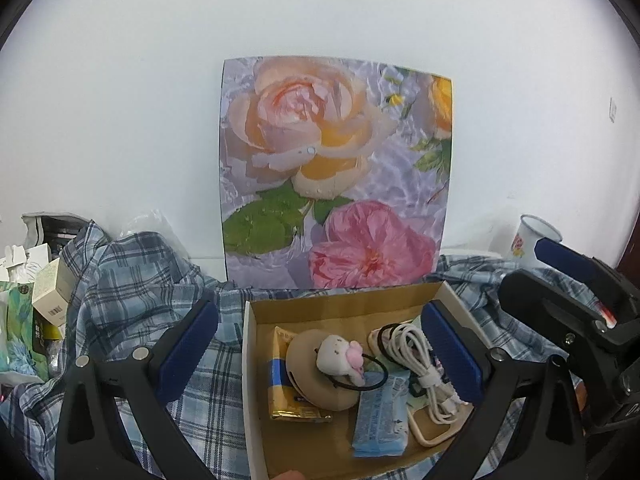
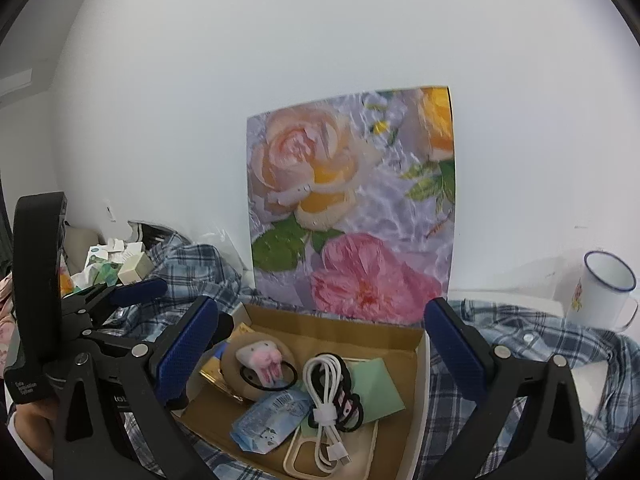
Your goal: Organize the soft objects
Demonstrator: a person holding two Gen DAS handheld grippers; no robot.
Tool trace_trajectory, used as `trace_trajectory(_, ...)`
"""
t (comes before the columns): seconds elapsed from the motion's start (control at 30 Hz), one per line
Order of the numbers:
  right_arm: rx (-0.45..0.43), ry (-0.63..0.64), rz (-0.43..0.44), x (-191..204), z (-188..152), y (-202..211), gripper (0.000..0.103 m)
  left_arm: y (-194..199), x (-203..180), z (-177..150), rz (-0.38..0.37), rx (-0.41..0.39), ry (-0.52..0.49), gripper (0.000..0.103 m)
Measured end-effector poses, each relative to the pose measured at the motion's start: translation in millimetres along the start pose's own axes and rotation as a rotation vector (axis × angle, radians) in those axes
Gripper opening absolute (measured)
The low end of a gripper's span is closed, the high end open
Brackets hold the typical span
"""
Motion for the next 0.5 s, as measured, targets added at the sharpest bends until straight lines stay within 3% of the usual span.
trace_trajectory(0.5,-0.079,0.073,-0.008,22.5,31.9,49.3,0.103,61.4,3.1,25.3,-0.026,-0.093,0.002,0.103)
Point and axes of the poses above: each gripper's, at about its wrist camera, not at the fingertips, and y roughly against the way its jaws point, x to its left, z to its top, the point moved 6 cm from there along -y, roughly the way its jaws point, and after that the axes turned 8 degrees about x, right-handed, at the moved point
